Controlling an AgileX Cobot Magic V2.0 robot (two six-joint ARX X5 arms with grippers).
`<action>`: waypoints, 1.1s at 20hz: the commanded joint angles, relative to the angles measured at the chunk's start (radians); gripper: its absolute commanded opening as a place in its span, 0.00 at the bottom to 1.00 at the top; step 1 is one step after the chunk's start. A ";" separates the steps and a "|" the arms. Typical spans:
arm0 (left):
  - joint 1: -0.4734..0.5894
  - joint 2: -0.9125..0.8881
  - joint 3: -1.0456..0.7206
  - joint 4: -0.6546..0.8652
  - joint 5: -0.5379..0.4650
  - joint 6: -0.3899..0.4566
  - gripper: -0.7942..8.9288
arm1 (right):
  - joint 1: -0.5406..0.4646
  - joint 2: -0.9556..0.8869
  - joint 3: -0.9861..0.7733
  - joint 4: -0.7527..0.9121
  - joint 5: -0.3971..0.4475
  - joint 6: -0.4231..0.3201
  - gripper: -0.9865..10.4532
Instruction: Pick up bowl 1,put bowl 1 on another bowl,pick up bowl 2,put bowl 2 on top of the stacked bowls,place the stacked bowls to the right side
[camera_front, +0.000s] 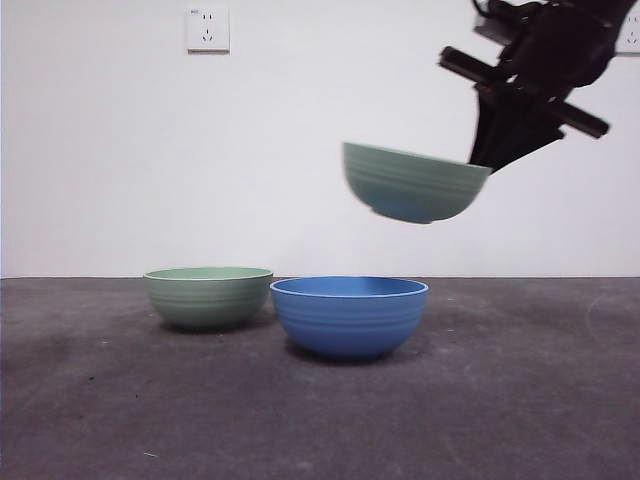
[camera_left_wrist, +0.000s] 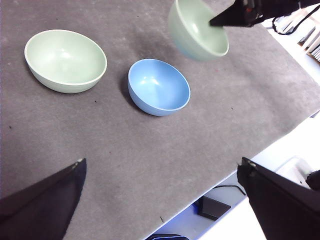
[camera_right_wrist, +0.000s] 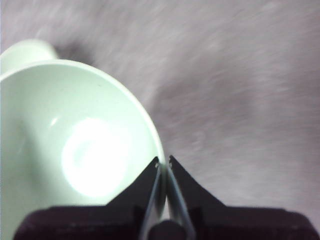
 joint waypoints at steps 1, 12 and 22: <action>-0.003 -0.002 0.001 0.002 0.001 -0.003 0.69 | 0.048 0.021 -0.009 0.007 0.004 -0.008 0.08; -0.003 -0.001 0.000 0.002 0.001 -0.003 0.69 | 0.124 0.198 -0.009 0.018 0.031 -0.016 0.08; -0.003 0.038 0.000 0.005 -0.023 -0.003 0.69 | 0.146 0.201 -0.009 0.026 0.024 -0.042 0.31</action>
